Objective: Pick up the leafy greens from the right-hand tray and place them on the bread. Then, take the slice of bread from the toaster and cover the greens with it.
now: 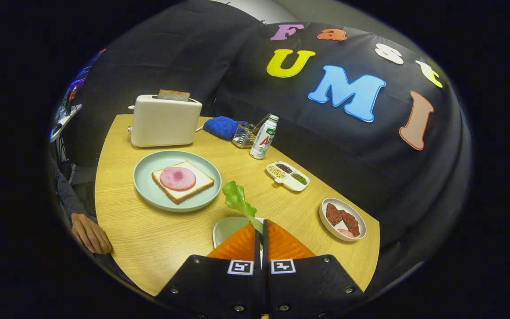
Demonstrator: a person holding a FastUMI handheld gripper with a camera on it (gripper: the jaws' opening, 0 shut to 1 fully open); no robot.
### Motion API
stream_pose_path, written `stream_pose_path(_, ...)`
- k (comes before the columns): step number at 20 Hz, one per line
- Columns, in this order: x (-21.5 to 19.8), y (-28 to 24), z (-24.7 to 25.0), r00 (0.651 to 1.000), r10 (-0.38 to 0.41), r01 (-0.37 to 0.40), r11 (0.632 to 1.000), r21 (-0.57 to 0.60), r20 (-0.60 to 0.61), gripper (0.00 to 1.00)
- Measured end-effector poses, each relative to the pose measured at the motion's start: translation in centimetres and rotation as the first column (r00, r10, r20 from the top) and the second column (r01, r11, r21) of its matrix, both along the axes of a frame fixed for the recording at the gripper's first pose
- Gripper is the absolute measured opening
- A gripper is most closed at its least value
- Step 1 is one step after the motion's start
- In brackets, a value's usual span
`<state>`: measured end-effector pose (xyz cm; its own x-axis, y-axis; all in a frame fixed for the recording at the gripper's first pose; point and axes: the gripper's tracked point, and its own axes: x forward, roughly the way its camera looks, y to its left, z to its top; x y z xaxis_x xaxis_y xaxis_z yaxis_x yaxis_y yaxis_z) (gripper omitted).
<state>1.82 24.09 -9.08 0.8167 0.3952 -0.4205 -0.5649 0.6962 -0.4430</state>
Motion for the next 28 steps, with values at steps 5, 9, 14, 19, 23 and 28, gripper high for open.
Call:
stream_pose_path(5, 0.0, 2.9, 2.7, 0.999, 0.017, -0.018, 1.0, 0.02, 0.05, 0.0)
stream_pose_path(9, -0.3, 6.9, 4.1, 0.995, 0.064, -0.07, 0.996, 0.061, 0.082, 0.0)
stream_pose_path(14, 0.2, 11.5, 3.2, 0.988, 0.133, -0.138, 0.989, 0.061, 0.072, 0.0)
stream_pose_path(19, -0.3, 15.0, 1.0, 0.98, 0.195, -0.195, 0.981, 0.019, 0.038, 0.0)
stream_pose_path(23, -2.1, 17.5, -3.7, 0.962, 0.271, -0.274, 0.957, -0.098, -0.037, 0.01)
stream_pose_path(28, -2.4, 17.4, -7.0, 0.957, 0.267, -0.278, 0.956, -0.093, -0.11, 0.0)
